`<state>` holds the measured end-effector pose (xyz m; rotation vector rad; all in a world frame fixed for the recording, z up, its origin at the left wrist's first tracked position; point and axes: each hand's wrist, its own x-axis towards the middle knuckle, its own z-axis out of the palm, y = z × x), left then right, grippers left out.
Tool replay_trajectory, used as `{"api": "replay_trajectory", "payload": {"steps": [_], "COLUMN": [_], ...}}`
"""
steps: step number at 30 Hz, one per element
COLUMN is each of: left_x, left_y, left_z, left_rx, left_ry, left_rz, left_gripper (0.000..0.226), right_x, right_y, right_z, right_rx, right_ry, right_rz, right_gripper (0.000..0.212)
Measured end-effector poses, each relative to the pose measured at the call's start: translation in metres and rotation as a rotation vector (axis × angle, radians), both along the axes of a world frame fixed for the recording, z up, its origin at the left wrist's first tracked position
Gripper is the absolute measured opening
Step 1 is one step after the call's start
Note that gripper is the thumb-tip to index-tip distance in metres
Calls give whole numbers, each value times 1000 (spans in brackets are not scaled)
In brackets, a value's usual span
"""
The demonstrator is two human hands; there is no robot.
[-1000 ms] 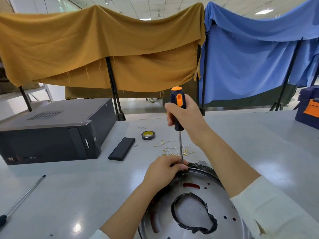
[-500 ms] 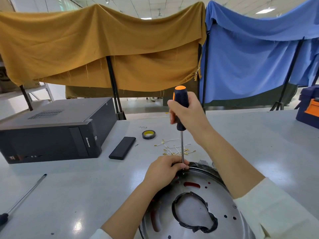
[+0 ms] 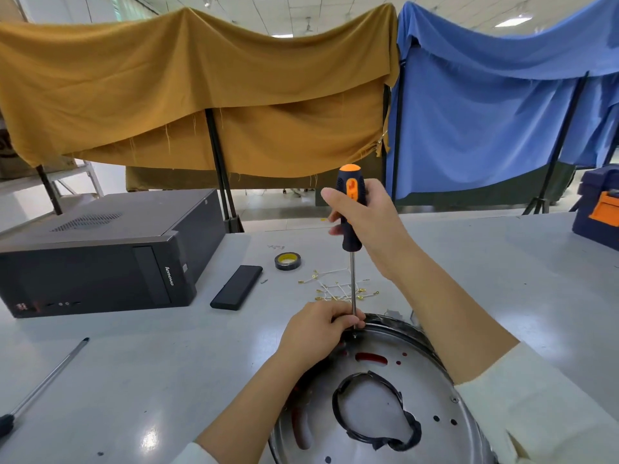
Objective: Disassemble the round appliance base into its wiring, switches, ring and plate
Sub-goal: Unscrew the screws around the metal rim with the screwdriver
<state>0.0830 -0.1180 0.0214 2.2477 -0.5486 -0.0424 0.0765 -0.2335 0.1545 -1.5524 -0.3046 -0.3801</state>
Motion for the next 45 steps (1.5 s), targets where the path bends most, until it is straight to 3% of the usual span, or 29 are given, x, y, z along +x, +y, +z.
{"api": "replay_trajectory", "payload": {"steps": [3,5,10,14,18,22,26,29,33,37,42,45], "left_x": [3,4,3,4,2,3,4,3,5,4,3,3], "left_y": [-1,-1,1,1,0,0,0,1,1,1,0,0], "left_z": [0,-1,-2,-3,-2,-2,-2,-2,-3,-3,-2,-2], "left_rx": [-18,-26,-46,-43,-35,-63,-91,-74,-85,-104,-89,-92], "left_ry": [-9,-19,-37,-46,-61,-61,-33,-21,-9,-14,-19,-19], "left_rz": [11,18,34,39,22,28,32,-5,-8,5,6,13], "left_gripper": [23,22,17,10,11,11,12,21,24,20,17,19], "right_x": [-1,-2,1,2,1,-2,-2,-1,-1,-1,-2,-3], "right_y": [3,5,3,-1,-5,-5,-5,-6,-7,-7,-8,-8], "right_z": [-5,-5,-6,-10,-8,-11,-10,-7,-11,-13,-9,-12], "right_rx": [-14,41,121,177,249,110,102,206,83,61,124,33], "right_ry": [-41,-59,-86,-91,-50,-122,-138,-87,-132,-139,-67,-109], "right_rz": [-155,-54,50,69,155,97,104,179,97,88,185,117], "right_gripper": [17,13,43,24,32,39,19,25,39,17,28,34]}}
